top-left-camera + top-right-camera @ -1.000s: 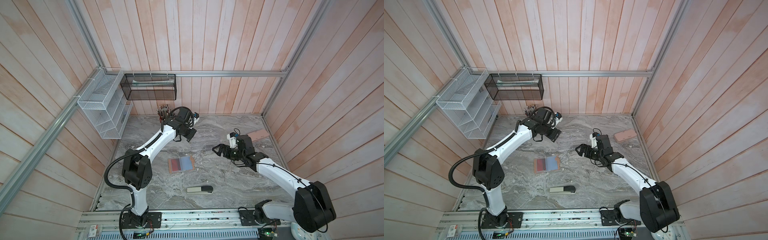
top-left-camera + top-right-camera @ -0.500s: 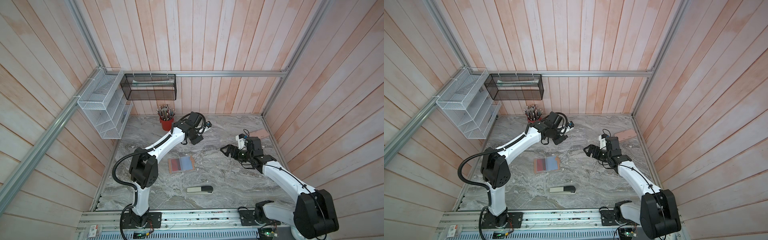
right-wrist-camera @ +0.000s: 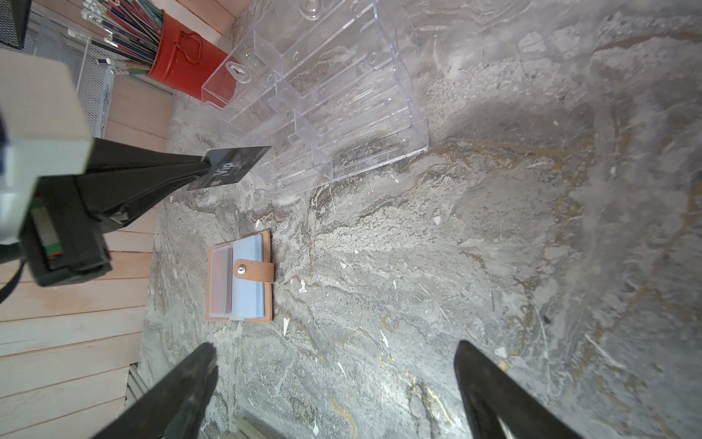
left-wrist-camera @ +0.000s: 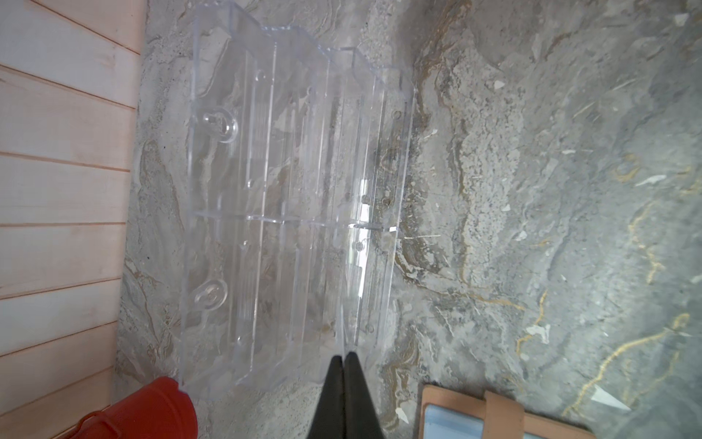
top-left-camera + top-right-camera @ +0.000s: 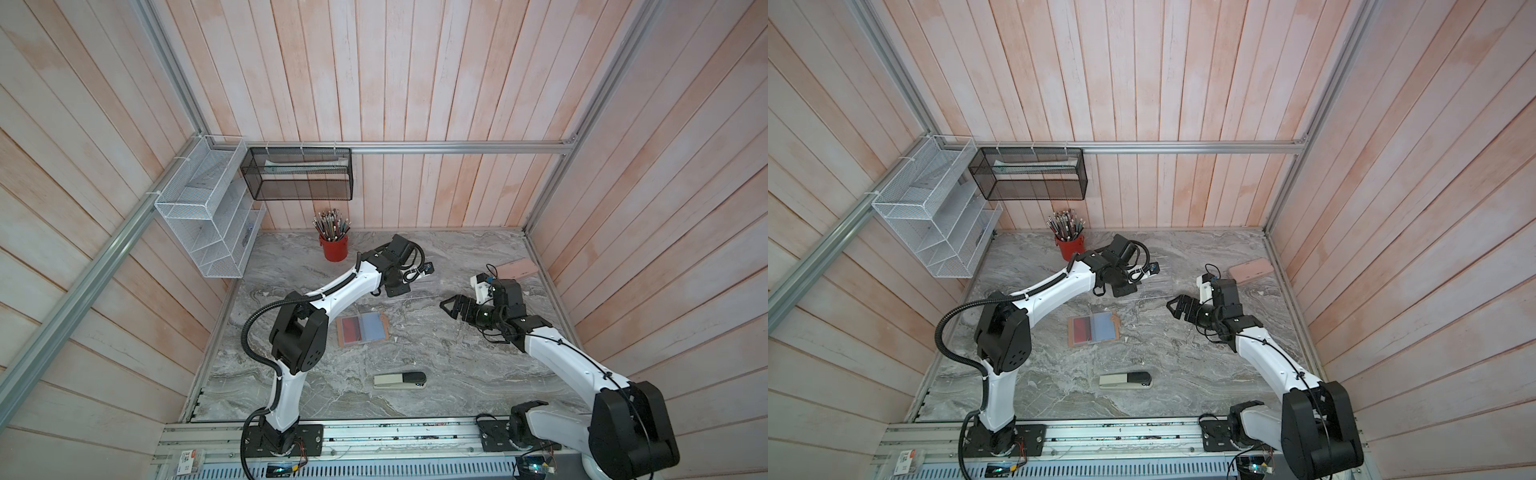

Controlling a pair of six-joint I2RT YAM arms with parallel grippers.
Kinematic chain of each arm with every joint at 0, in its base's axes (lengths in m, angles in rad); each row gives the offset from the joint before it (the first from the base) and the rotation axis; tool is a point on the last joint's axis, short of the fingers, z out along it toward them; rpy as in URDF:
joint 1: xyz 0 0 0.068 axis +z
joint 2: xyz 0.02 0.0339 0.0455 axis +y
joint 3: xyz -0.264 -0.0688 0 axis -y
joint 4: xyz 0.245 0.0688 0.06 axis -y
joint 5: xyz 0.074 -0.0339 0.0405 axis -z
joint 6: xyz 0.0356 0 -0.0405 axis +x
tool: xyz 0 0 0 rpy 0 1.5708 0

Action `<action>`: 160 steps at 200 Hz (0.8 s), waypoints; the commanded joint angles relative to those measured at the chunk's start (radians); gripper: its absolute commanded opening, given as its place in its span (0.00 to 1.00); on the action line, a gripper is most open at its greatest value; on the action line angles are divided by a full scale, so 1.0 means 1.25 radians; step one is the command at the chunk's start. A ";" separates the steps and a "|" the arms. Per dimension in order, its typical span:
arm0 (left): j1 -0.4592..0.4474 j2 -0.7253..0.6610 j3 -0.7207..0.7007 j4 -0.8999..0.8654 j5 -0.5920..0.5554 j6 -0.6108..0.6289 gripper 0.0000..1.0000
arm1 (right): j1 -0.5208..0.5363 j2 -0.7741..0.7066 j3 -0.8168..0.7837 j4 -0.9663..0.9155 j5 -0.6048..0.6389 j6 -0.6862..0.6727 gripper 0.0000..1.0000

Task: Take the credit cards out of the card holder
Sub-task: Place the credit card in the storage box.

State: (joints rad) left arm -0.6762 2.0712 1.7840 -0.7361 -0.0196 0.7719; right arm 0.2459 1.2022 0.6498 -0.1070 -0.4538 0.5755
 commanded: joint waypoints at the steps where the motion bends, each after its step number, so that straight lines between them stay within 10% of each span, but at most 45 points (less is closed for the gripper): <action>1: -0.009 0.031 0.022 0.009 -0.005 0.041 0.00 | -0.005 -0.001 0.009 0.002 0.000 -0.012 0.98; 160: -0.011 0.018 -0.044 0.068 0.016 0.086 0.00 | -0.013 0.026 -0.011 0.054 -0.017 0.007 0.98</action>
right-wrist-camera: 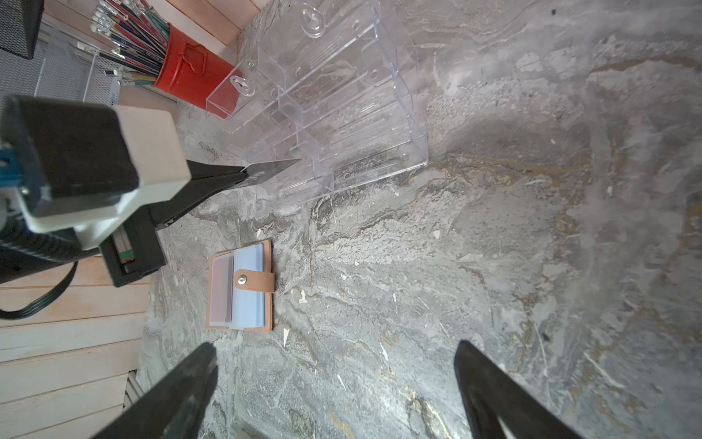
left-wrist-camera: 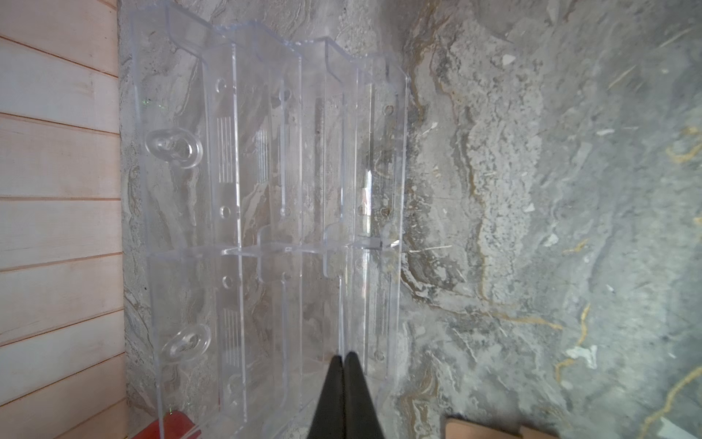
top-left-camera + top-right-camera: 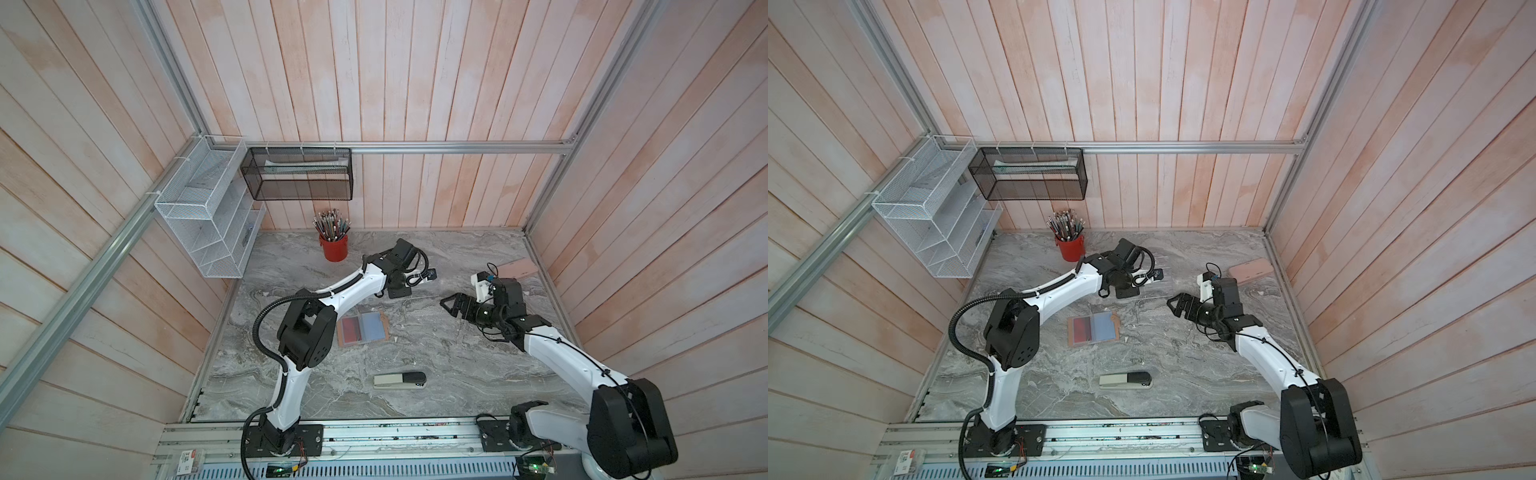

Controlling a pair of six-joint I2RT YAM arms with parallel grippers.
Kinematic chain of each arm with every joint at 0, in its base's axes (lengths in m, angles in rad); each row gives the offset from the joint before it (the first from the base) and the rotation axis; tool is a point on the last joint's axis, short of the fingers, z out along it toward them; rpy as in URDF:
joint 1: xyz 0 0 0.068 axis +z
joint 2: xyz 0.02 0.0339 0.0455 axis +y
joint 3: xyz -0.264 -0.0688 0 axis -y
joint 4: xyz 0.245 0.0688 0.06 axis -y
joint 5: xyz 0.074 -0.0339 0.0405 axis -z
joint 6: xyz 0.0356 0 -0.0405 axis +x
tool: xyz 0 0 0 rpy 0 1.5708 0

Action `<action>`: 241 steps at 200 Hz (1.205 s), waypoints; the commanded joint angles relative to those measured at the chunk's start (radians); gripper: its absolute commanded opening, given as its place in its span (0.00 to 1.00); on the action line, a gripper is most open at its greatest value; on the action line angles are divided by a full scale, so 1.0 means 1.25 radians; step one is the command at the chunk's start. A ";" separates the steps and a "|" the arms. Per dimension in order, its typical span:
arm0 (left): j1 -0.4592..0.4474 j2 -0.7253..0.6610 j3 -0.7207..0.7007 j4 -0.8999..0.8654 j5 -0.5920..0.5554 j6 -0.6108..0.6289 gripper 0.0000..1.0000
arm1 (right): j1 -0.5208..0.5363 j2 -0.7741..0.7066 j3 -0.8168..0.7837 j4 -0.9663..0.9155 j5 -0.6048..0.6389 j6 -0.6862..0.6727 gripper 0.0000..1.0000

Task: Take the credit cards out of the card holder
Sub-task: Place the credit card in the storage box.

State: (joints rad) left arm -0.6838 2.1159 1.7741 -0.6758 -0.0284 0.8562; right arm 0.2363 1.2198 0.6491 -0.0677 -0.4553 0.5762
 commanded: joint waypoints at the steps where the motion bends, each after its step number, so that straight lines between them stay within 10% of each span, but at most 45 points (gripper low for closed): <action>1: -0.005 -0.018 -0.038 0.021 0.023 0.018 0.00 | -0.005 0.012 -0.011 0.023 -0.017 0.007 0.98; 241: -0.015 -0.060 -0.139 0.071 -0.009 0.035 0.00 | -0.005 0.015 -0.027 0.069 -0.037 0.029 0.98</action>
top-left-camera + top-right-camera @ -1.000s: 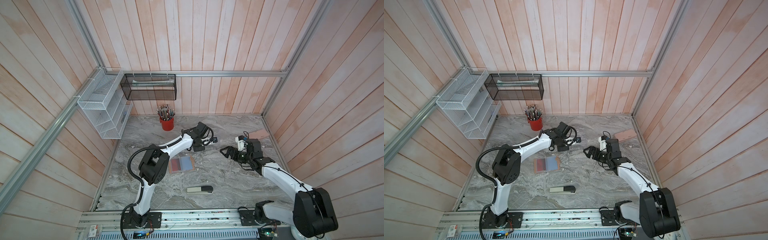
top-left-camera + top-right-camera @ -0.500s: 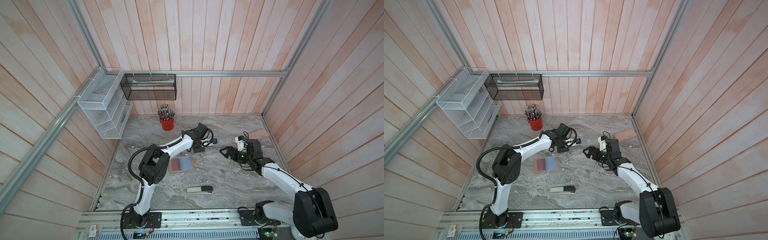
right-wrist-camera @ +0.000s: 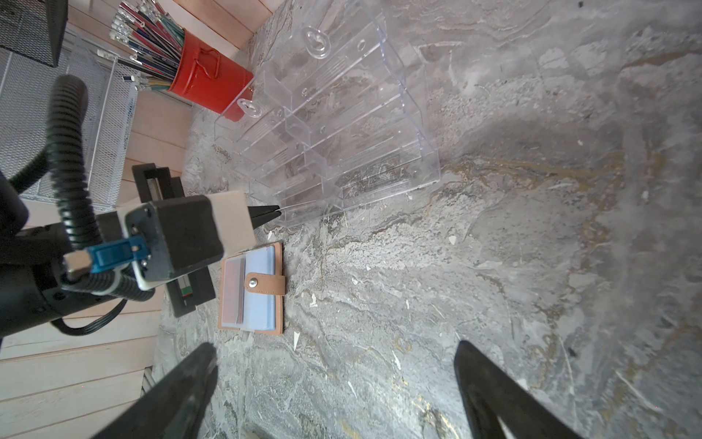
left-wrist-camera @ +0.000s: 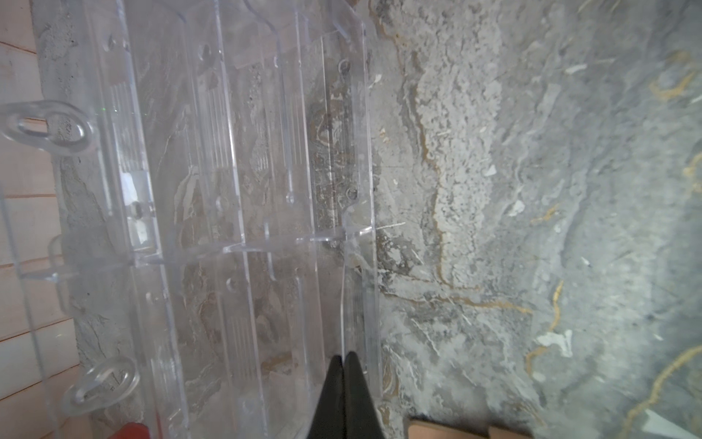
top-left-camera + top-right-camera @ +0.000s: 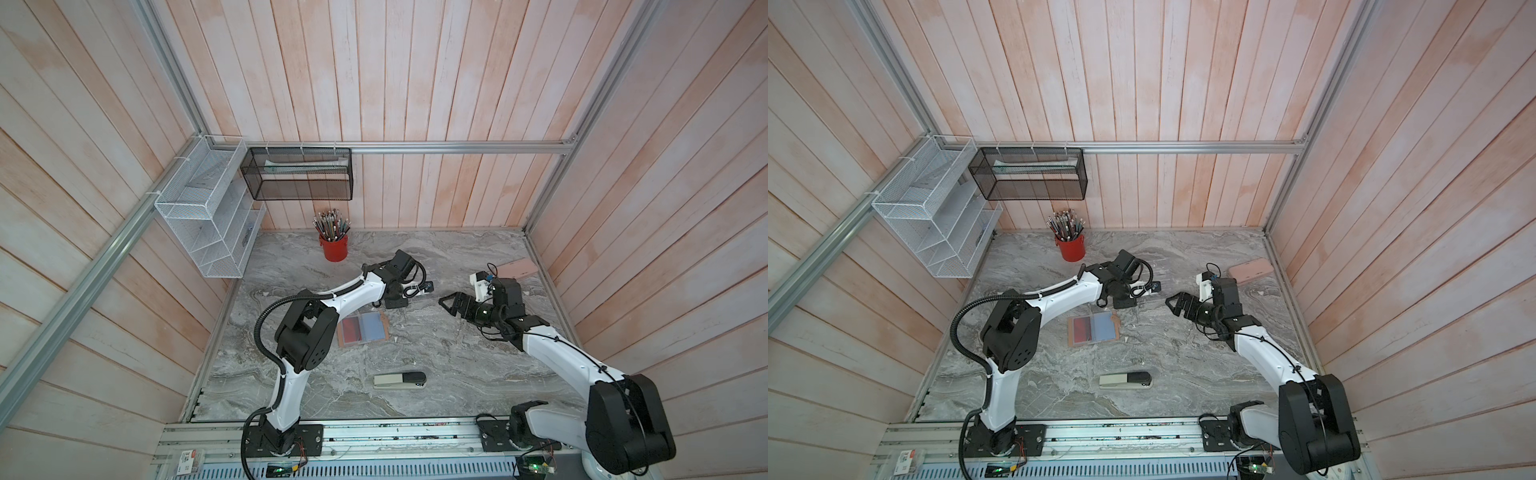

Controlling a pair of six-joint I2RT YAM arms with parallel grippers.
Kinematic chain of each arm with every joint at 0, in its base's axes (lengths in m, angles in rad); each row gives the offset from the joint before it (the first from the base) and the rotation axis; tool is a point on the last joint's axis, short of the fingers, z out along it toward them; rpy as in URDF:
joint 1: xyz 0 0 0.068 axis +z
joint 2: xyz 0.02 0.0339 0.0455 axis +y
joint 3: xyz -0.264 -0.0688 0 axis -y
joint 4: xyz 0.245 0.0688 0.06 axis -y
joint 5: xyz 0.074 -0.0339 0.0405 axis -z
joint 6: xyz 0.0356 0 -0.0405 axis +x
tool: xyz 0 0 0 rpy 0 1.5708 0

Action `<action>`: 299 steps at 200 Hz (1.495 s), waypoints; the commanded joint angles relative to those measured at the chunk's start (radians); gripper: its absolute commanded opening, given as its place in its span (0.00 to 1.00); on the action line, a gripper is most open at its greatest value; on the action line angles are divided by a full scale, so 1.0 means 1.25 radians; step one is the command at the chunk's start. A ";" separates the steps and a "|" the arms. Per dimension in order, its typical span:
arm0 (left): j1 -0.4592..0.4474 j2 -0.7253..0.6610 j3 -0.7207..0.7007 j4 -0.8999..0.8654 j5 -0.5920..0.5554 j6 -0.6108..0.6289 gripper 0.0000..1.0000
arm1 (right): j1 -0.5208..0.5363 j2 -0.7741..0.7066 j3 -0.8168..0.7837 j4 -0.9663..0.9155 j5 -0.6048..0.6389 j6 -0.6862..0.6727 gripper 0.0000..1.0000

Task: Take the credit cards out of the card holder
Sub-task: Place the credit card in the storage box.

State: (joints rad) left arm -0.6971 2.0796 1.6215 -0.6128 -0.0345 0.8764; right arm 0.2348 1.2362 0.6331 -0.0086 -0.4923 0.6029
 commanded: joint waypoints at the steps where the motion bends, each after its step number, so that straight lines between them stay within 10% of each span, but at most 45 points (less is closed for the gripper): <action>1: -0.004 -0.030 -0.018 0.021 -0.004 0.019 0.00 | -0.004 0.001 -0.014 0.022 -0.008 0.008 0.98; 299: -0.009 -0.069 -0.072 0.086 -0.033 -0.016 0.43 | -0.003 -0.011 -0.044 0.068 -0.014 0.044 0.98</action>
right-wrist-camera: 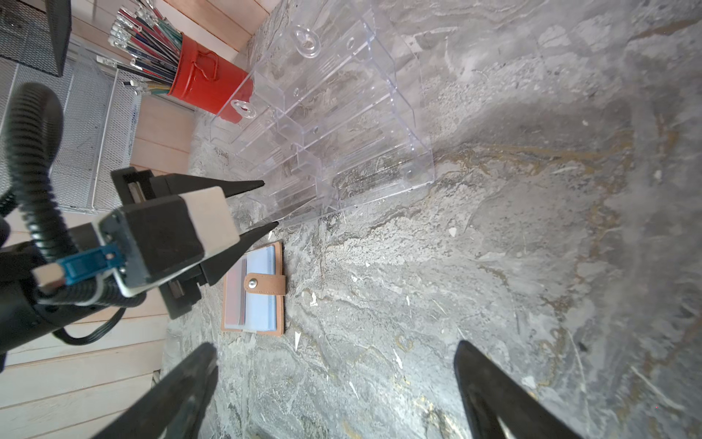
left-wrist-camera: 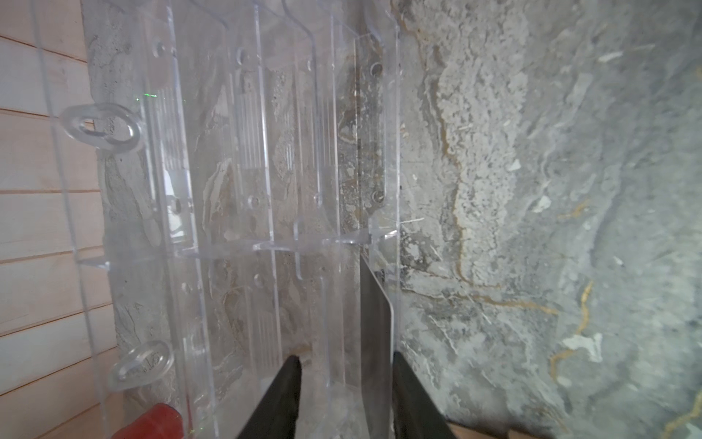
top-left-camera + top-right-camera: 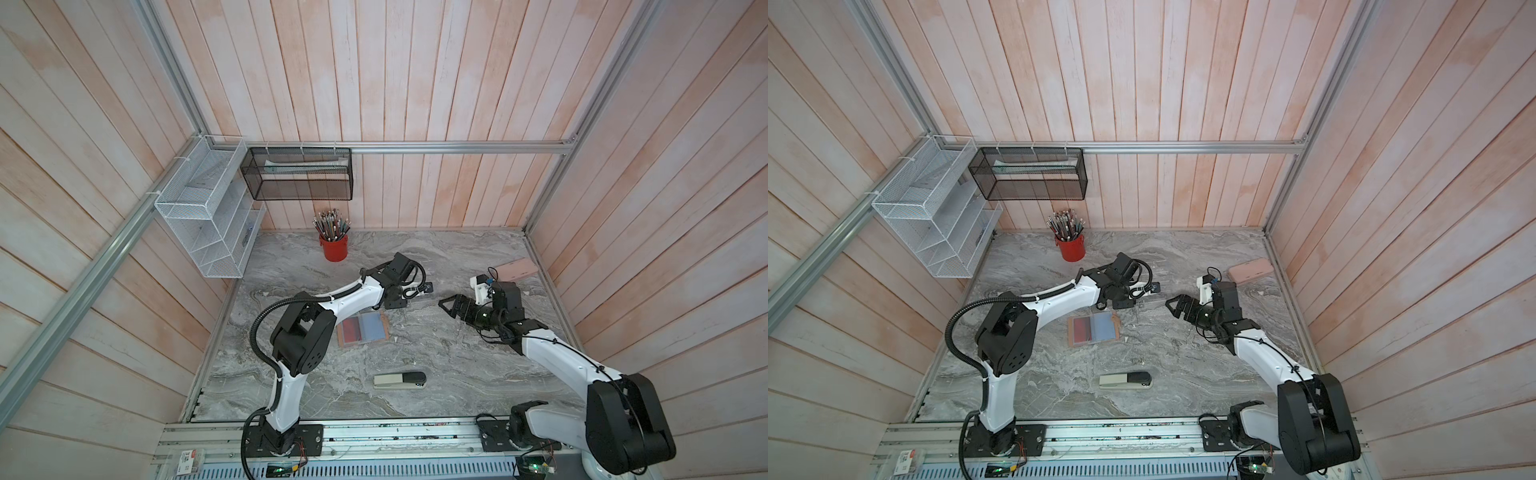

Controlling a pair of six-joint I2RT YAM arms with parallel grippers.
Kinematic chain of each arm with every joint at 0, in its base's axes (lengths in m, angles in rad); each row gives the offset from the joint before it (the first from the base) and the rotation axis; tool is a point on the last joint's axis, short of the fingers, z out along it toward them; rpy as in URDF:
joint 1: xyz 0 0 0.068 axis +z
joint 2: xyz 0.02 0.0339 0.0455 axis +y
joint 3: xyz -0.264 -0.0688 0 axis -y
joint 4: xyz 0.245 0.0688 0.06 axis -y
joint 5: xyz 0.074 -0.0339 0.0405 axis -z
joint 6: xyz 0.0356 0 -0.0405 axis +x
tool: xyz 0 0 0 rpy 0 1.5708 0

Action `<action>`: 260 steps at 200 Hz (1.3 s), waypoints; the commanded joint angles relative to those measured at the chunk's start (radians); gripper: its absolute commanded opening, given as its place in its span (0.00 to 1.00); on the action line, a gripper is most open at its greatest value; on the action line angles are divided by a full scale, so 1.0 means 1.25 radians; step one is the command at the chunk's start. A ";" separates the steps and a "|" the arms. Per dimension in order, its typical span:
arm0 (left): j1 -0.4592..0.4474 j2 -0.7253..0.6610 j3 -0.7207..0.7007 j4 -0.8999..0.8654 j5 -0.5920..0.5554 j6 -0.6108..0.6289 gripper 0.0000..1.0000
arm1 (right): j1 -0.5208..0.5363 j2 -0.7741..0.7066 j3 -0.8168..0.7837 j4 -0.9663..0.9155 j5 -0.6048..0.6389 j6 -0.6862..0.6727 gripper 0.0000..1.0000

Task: Take the credit cards out of the card holder
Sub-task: Place the credit card in the storage box.

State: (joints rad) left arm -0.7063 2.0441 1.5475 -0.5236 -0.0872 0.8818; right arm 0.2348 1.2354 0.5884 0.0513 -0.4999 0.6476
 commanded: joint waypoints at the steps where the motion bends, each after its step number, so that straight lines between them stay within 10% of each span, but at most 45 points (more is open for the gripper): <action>1: -0.001 -0.042 -0.012 0.015 0.010 -0.020 0.43 | -0.003 -0.010 -0.009 0.021 -0.006 0.008 0.98; 82: 0.038 -0.100 -0.016 0.055 0.072 -0.098 0.54 | -0.003 0.018 -0.016 0.047 0.029 0.002 0.98; 95: 0.043 -0.116 -0.025 0.079 0.065 -0.116 1.00 | 0.001 0.025 -0.011 0.045 0.029 -0.001 0.98; 151: 0.064 -0.237 -0.141 0.179 0.146 -0.249 1.00 | 0.002 0.015 0.010 0.014 0.040 -0.015 0.98; 260: 0.035 -0.170 -0.224 0.252 0.017 -0.257 1.00 | 0.002 -0.007 0.001 0.007 0.038 -0.013 0.98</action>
State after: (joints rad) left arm -0.6540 1.8015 1.2613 -0.2813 0.0006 0.5629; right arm 0.2348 1.2469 0.5789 0.0734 -0.4683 0.6464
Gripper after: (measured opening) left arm 0.998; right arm 0.983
